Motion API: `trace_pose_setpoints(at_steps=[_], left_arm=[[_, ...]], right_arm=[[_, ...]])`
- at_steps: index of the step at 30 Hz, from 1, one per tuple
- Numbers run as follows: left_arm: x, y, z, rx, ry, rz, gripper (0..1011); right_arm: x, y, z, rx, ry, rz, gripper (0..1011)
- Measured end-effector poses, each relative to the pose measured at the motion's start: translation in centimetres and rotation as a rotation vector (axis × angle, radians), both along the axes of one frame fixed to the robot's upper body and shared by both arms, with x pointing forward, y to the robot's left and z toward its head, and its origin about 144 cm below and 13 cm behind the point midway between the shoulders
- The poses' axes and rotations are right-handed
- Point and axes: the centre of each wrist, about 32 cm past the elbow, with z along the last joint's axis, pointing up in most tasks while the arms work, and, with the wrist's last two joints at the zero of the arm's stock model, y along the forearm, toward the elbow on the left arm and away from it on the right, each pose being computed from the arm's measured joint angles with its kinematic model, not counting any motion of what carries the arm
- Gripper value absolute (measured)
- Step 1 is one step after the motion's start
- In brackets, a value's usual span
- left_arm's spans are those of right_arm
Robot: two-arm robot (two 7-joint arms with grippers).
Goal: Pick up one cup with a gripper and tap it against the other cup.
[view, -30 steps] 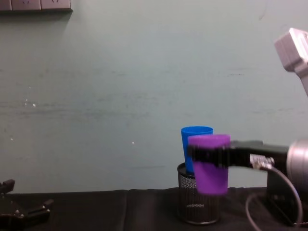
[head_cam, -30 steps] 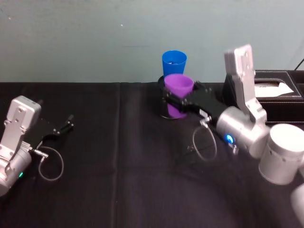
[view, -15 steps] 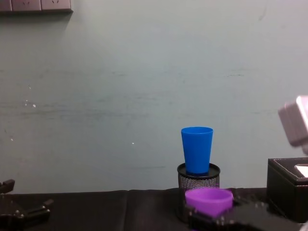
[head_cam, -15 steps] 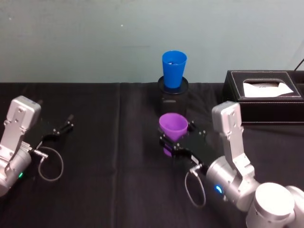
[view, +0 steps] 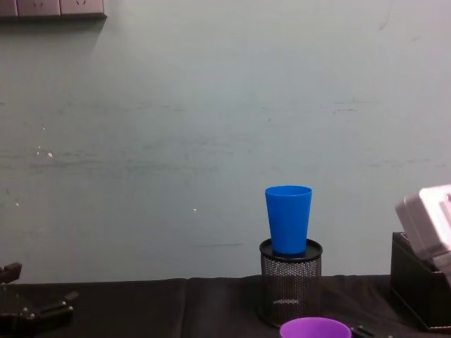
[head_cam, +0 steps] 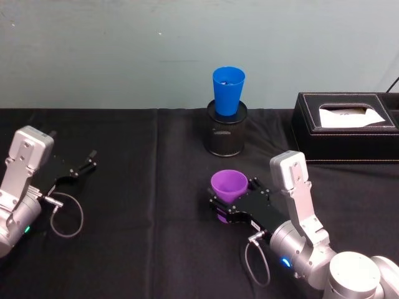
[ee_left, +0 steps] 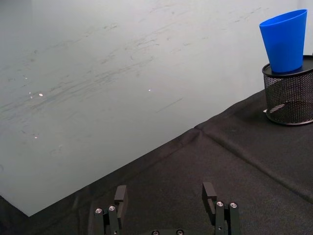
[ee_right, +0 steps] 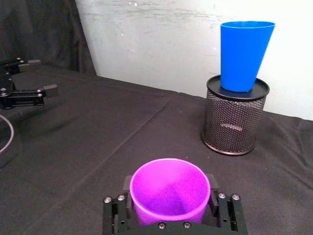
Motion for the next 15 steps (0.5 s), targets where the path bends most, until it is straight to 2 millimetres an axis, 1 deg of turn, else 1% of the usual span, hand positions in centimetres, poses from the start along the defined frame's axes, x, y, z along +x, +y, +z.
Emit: trace_pose_setpoints(at_steps=[2, 3, 5, 6, 9, 10, 12, 14, 15], left_arm=[[0.0, 0.0, 0.0, 0.000, 0.000, 0.000, 1000], [0.0, 0.0, 0.0, 0.000, 0.000, 0.000, 1000], [0.0, 0.0, 0.0, 0.000, 0.000, 0.000, 1000], [0.0, 0.0, 0.0, 0.000, 0.000, 0.000, 1000], [0.0, 0.0, 0.0, 0.000, 0.000, 0.000, 1000], [0.0, 0.0, 0.0, 0.000, 0.000, 0.000, 1000], [0.0, 0.0, 0.0, 0.000, 0.000, 0.000, 1000], [0.0, 0.0, 0.0, 0.000, 0.000, 0.000, 1000], [0.0, 0.0, 0.0, 0.000, 0.000, 0.000, 1000]], right_arm=[[0.0, 0.0, 0.0, 0.001, 0.001, -0.004, 886], [0.1, 0.0, 0.1, 0.005, 0.000, -0.009, 942], [0.1, -0.1, 0.4, 0.009, -0.006, -0.011, 971], [0.2, -0.1, 0.8, 0.016, -0.017, -0.014, 1004], [0.2, -0.1, 2.0, 0.030, -0.044, -0.013, 1004], [0.2, -0.1, 2.0, 0.030, -0.044, -0.013, 1004], [0.1, -0.1, 3.4, 0.043, -0.082, -0.015, 1004], [0.1, -0.2, 4.0, 0.046, -0.098, -0.018, 1004], [0.0, -0.3, 4.6, 0.050, -0.117, -0.027, 1004]])
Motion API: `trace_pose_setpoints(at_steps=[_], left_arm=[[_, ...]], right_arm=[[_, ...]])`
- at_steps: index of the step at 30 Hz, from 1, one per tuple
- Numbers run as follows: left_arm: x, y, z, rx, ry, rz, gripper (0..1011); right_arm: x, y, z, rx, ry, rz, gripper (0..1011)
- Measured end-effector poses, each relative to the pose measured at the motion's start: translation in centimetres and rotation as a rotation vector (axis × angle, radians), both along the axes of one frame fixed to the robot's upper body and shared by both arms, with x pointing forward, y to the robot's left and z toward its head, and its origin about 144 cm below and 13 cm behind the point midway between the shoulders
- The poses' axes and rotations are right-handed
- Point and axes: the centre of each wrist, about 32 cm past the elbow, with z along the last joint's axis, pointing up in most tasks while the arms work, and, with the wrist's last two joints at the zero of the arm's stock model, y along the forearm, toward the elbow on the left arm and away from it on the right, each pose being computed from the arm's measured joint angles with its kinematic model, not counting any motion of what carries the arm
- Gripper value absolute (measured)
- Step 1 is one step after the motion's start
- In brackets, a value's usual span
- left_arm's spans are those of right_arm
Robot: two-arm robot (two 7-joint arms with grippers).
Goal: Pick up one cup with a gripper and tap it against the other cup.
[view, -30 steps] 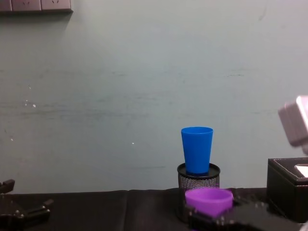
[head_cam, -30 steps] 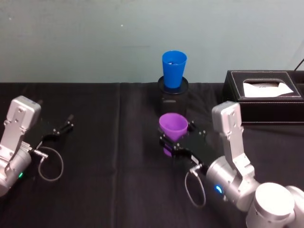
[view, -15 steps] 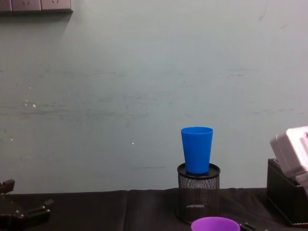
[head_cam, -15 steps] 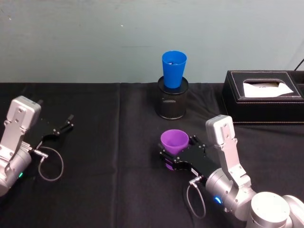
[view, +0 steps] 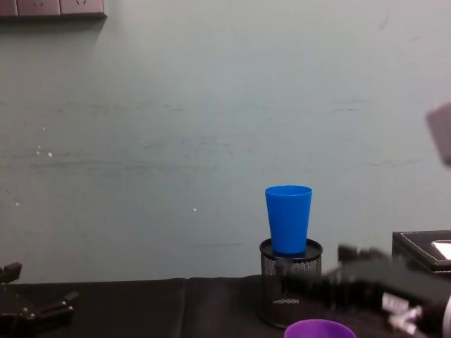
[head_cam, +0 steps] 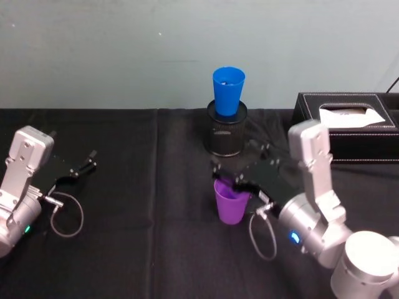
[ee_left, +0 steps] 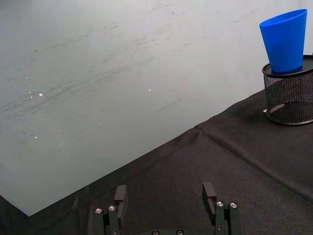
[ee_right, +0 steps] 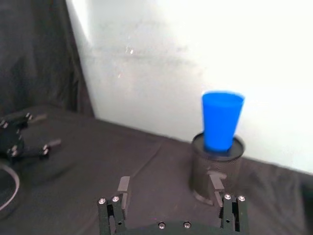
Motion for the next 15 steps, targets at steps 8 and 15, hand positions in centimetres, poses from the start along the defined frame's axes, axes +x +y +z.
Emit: trace_pose_setpoints(at_steps=[8, 15], left_arm=[[0.0, 0.0, 0.0, 0.000, 0.000, 0.000, 1000], [0.0, 0.0, 0.0, 0.000, 0.000, 0.000, 1000]], right_arm=[[0.4, -1.3, 1.3, -0.016, -0.045, -0.125, 1004], [1.1, -3.1, 0.1, -0.088, -0.021, -0.306, 1004]])
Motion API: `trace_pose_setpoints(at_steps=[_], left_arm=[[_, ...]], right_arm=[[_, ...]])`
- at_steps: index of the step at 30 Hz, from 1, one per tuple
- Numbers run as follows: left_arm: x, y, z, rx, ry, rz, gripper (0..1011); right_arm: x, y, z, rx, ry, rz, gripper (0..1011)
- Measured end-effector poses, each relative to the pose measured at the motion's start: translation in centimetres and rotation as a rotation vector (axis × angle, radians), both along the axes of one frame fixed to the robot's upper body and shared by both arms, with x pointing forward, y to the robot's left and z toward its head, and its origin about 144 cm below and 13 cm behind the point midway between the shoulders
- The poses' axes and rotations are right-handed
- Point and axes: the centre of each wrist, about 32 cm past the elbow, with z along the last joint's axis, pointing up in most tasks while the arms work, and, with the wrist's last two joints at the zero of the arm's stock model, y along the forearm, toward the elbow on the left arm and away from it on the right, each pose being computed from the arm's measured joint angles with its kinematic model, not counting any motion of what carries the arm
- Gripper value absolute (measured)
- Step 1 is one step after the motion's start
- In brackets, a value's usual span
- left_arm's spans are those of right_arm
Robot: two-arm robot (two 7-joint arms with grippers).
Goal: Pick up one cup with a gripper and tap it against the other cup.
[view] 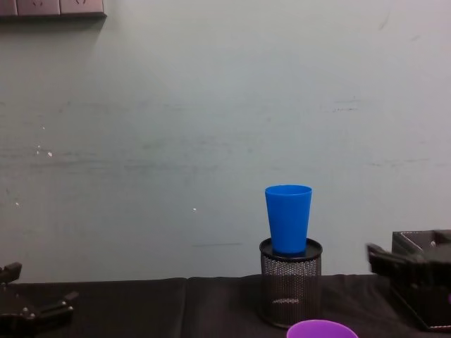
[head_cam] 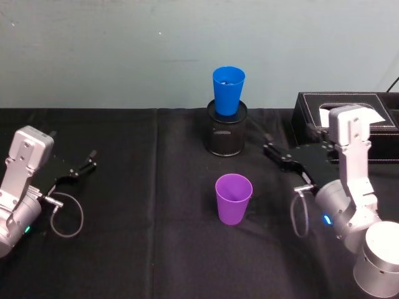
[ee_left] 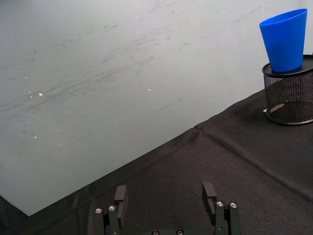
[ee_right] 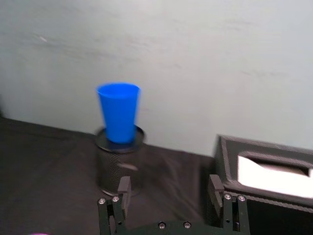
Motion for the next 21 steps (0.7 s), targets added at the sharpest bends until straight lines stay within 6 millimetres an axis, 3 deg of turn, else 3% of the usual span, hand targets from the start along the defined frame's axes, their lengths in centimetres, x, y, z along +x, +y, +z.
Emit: trace_pose_setpoints(at_steps=[7, 21], left_arm=[[0.0, 0.0, 0.0, 0.000, 0.000, 0.000, 1000], [0.0, 0.0, 0.0, 0.000, 0.000, 0.000, 1000]], right_arm=[[0.1, -0.3, -1.3, -0.026, 0.033, -0.061, 1004], [0.1, -0.3, -1.1, -0.022, 0.027, -0.057, 1004]])
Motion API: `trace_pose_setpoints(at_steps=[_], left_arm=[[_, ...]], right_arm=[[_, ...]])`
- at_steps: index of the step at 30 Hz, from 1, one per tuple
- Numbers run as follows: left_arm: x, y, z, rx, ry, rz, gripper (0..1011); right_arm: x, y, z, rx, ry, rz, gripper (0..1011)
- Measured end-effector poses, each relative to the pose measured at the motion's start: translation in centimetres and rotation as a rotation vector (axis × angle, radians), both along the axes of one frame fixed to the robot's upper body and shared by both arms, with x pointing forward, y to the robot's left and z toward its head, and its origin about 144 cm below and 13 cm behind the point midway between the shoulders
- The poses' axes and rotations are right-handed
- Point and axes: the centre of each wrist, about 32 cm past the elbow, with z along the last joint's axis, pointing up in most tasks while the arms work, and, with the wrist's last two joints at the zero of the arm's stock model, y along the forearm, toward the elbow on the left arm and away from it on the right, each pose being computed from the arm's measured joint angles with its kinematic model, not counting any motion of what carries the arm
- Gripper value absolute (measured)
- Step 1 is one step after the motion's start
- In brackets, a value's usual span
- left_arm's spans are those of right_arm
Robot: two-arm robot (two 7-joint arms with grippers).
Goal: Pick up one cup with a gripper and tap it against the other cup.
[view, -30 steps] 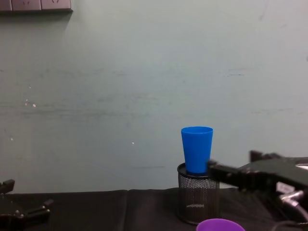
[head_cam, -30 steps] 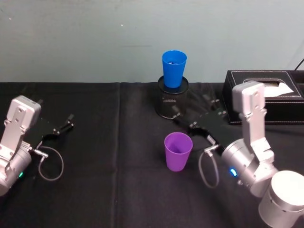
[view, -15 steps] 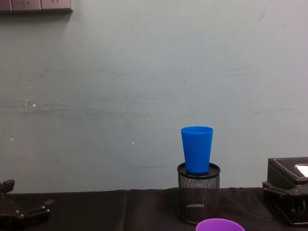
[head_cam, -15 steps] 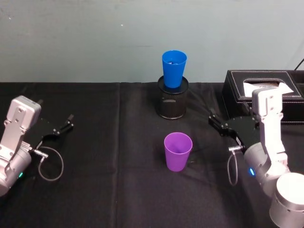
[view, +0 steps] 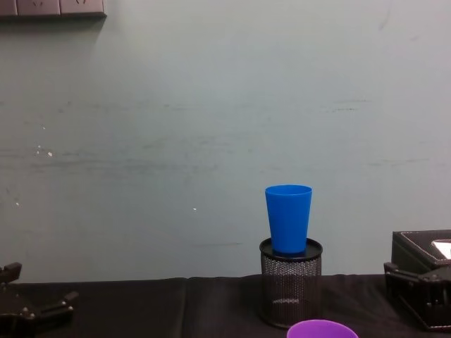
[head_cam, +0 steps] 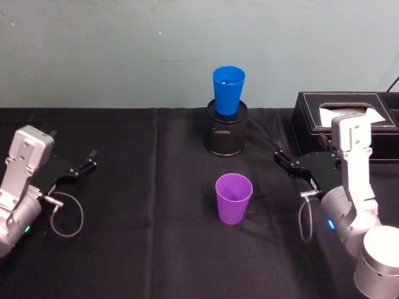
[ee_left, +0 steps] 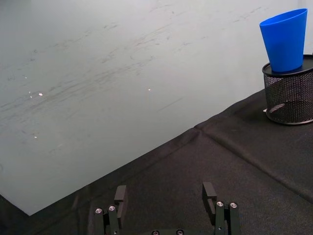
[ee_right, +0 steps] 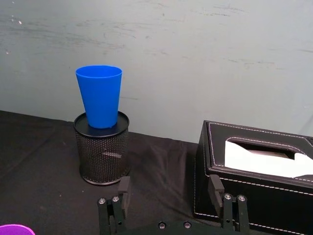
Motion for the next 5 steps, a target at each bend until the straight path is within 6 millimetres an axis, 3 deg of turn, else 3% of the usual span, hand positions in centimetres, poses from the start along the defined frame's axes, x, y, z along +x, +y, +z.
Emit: trace_pose_setpoints(at_steps=[5], left_arm=[[0.00, 0.00, 0.00, 0.000, 0.000, 0.000, 1000]], right_arm=[[0.00, 0.01, 0.03, 0.001, -0.001, 0.002, 1004]])
